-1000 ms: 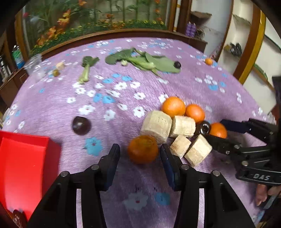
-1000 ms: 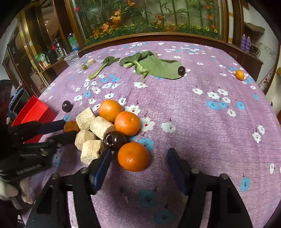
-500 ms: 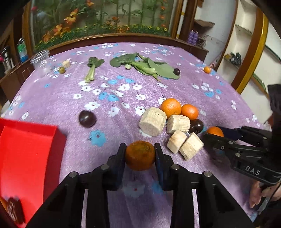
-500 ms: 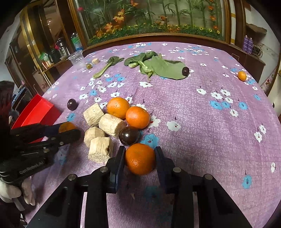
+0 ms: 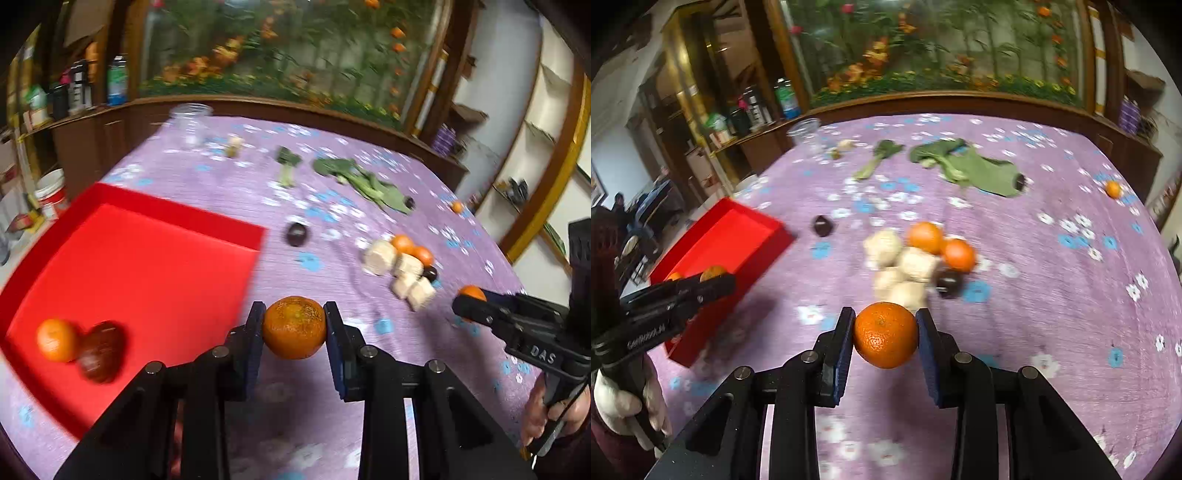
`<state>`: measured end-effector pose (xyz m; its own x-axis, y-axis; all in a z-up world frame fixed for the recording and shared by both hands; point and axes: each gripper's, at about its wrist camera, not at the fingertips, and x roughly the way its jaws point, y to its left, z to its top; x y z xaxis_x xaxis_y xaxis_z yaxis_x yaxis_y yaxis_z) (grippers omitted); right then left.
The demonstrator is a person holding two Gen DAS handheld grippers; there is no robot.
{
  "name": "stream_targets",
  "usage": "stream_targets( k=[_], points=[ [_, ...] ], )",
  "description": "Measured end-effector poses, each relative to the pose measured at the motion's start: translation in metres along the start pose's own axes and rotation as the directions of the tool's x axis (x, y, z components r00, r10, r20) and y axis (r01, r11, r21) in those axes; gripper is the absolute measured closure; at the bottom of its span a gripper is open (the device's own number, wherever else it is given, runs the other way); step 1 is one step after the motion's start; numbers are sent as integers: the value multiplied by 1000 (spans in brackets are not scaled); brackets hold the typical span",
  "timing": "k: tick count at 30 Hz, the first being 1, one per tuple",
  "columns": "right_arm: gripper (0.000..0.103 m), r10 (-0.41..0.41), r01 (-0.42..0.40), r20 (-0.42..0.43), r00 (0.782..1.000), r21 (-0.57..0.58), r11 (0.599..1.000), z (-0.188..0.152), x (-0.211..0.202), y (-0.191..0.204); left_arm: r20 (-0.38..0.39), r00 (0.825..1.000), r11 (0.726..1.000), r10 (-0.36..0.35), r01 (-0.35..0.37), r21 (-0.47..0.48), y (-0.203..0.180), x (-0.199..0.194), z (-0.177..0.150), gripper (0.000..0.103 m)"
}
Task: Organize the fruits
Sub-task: 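Carry both tangerines into the red tray and open both grippers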
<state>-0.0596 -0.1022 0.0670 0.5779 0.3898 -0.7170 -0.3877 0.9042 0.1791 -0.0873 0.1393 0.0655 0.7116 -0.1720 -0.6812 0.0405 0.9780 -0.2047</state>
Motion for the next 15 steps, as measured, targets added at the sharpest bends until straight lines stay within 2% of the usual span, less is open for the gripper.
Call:
stream_targets(
  k=[7,15],
  points=[
    [67,80,-82,-30,996,-97,992,10,11,67,45,995,993,90,-86,-84,63,-27,8,73],
    [66,195,-204,-72,978,-170,964,37,52,146,10,986,980,163,-161,-121,120,-17,30,73]
  ],
)
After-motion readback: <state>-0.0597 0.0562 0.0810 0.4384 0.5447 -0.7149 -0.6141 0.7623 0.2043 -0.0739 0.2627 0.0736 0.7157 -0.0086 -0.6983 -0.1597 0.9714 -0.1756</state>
